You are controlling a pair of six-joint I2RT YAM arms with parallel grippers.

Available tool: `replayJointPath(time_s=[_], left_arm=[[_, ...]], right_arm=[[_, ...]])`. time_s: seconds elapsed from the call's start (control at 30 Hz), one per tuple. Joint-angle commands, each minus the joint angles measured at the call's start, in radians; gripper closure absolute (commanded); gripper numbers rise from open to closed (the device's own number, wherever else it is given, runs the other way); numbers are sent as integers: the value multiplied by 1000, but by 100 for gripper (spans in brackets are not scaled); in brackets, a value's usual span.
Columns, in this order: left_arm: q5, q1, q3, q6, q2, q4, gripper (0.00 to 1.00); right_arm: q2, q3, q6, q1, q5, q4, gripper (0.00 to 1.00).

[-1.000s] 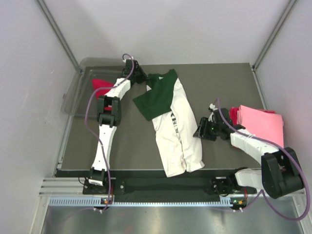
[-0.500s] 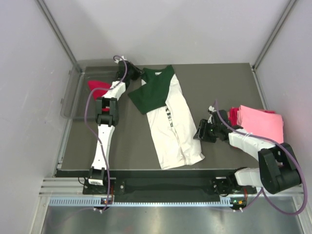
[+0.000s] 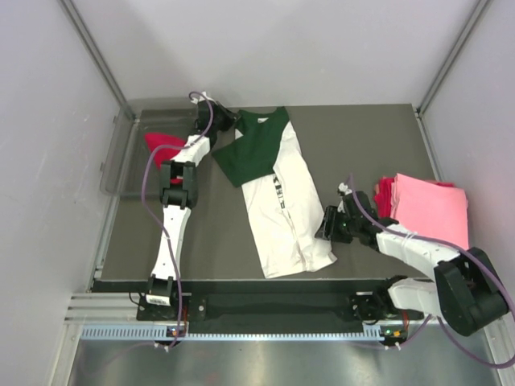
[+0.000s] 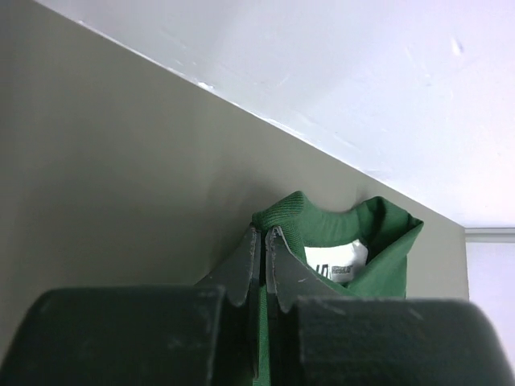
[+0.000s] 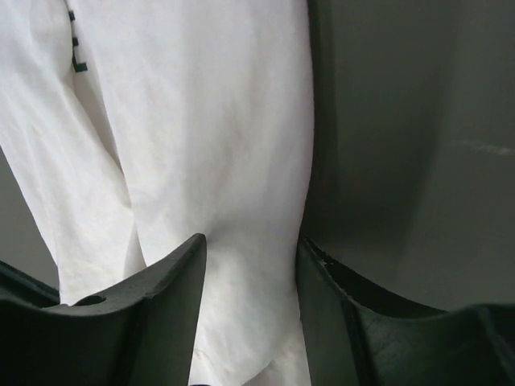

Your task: Fold and stack the t-shirts

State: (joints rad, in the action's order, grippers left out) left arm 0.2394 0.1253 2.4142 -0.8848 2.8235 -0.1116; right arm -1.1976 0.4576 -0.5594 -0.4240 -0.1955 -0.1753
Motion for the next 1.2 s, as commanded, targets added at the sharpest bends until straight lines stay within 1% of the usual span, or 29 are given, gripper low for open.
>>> replayJointPath(time_s=[0.0,0.07,0.1,0.13,0.2,0.23,0.27,0.3,0.33,0.4,0.43,0.5,0.53,0.57,0.6,0.63,0.67,0.73,0.8,0.83,0.9,0.93,1.0,1.03,1.1,1.17], left_arm=[[-31,-4,-15,9,-45,-88,100],[-25,-4,-20,3,-45,-92,100],[-22,-4,-21,-2,-41,-100,100],[-19,-3,-21,-3,-41,-102,100],[-11,2,-23,-2,-39,-105,100],[-8,7,-21,0,-36,-108,100],[-5,10,-21,3,-36,-109,100],[-5,14,-23,10,-39,-108,100],[-5,19,-21,15,-41,-105,100],[-6,23,-21,24,-48,-105,100],[-9,27,-23,27,-50,-103,100],[-11,28,-23,32,-56,-102,100],[-9,30,-23,32,-58,-100,100],[-9,30,-24,33,-59,-97,100],[-6,30,-26,37,-64,-97,100],[-5,30,-27,41,-67,-97,100],[-2,30,-33,47,-71,-97,100],[-11,28,-47,76,-96,-74,95],[-48,27,-55,116,-131,-30,90],[-55,22,-79,125,-144,-27,83],[-72,17,-112,144,-185,-19,76],[-74,13,-147,147,-200,-16,65],[-84,8,-187,152,-248,-10,53],[-87,4,-226,152,-266,10,42],[-84,-1,-268,155,-326,32,32],[-83,-3,-323,165,-395,75,26]], right_arm=[[44,-63,-72,-77,83,-90,52],[82,-80,-91,-123,97,-118,53],[95,-89,-103,-136,100,-124,56],[107,-108,-126,-160,100,-125,65],[135,-132,-172,-196,116,-135,72],[142,-140,-192,-240,122,-136,79],[154,-145,-212,-264,126,-133,82],[159,-158,-235,-291,133,-127,83],[165,-163,-282,-347,140,-119,83],[173,-165,-351,-401,159,-107,83],[173,-162,-365,-451,166,-107,83],[178,-148,-399,-487,186,-110,82],[178,-142,-402,-507,191,-112,80],[181,-137,-402,-510,189,-118,78],[181,-123,-399,-512,189,-124,73],[181,-114,-396,-510,227,-147,64],[187,-106,-392,-512,238,-157,58],[193,-83,-379,-510,263,-183,50],[194,-60,-369,-512,281,-194,49],[193,-54,-366,-510,286,-197,49],[188,-43,-359,-507,298,-204,48],[187,-39,-355,-501,303,-207,46],[184,-22,-330,-484,317,-216,44],[184,-16,-321,-461,323,-216,41],[181,6,-274,-428,323,-210,40],[164,27,-231,-356,312,-204,39]])
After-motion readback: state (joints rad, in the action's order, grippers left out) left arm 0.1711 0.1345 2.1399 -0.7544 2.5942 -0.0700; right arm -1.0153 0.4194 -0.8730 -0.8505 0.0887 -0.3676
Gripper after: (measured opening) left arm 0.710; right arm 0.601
